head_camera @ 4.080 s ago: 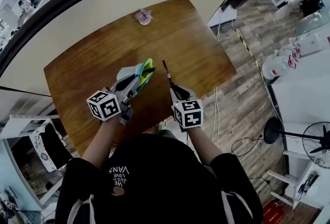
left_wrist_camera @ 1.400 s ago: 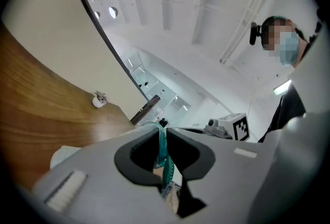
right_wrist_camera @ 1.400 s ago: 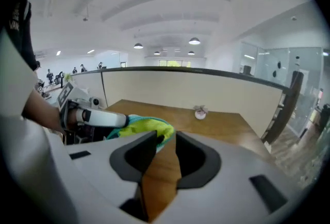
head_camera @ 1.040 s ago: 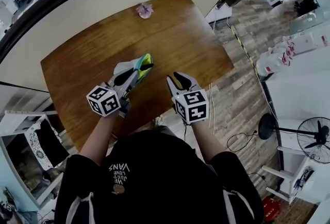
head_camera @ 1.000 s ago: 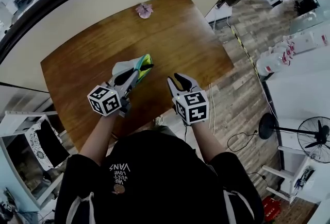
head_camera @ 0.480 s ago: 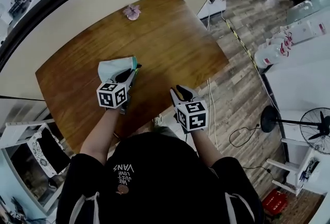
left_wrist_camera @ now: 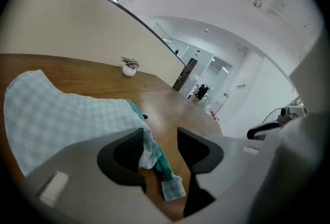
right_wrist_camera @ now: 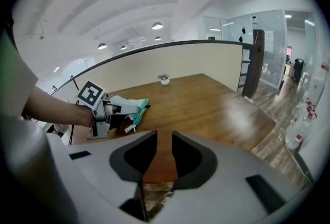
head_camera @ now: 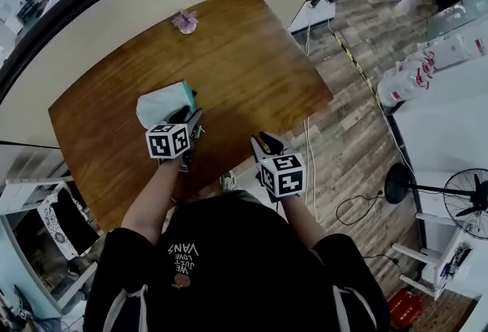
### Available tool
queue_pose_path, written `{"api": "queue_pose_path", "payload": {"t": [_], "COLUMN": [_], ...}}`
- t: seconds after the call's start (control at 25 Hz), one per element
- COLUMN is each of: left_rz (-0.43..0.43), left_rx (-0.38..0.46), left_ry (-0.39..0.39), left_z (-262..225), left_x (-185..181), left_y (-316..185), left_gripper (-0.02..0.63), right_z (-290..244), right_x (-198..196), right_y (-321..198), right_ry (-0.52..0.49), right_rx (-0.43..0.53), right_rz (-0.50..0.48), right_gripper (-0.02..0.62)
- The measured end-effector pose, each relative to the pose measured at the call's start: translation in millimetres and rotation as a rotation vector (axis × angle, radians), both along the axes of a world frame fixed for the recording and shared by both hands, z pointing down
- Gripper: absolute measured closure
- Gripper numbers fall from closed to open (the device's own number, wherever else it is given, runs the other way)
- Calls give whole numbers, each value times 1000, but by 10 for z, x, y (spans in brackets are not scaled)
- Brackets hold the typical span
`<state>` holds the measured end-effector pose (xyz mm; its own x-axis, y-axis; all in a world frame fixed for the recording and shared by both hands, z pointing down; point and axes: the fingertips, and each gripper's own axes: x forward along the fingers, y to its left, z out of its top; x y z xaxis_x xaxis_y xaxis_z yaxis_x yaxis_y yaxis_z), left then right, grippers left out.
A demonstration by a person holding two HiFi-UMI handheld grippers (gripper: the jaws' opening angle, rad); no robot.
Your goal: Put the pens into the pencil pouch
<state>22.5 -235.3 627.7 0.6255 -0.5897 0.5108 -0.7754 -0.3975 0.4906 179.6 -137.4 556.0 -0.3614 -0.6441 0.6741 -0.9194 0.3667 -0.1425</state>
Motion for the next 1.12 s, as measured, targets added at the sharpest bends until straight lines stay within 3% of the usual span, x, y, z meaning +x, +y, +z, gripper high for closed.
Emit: {"api": "queue_pose_path", "payload": {"t": [0.28,0.6,0.8,1.12], "left_rz": [-109,-226,-206,-54], "left_rx": [32,102,157,275], "left_ry": [17,-8,-12,-63], "left_z": [-141,-418,-616,-1031], "left_x": [-53,-341,-443,-713], "left_y": [152,446,557,956], "left_gripper": [413,413,413,413], "right_z": [118,143,53,-203], "right_x": [26,-207,-355,-676], "right_y": [-95,-78,-27,238], "right_ry": [-37,-59,-61,-69], "right_rx": [-19,-16,12,82], "right_rz": [-85,-210,-191,-62], "right_gripper": [511,511,511,512]}}
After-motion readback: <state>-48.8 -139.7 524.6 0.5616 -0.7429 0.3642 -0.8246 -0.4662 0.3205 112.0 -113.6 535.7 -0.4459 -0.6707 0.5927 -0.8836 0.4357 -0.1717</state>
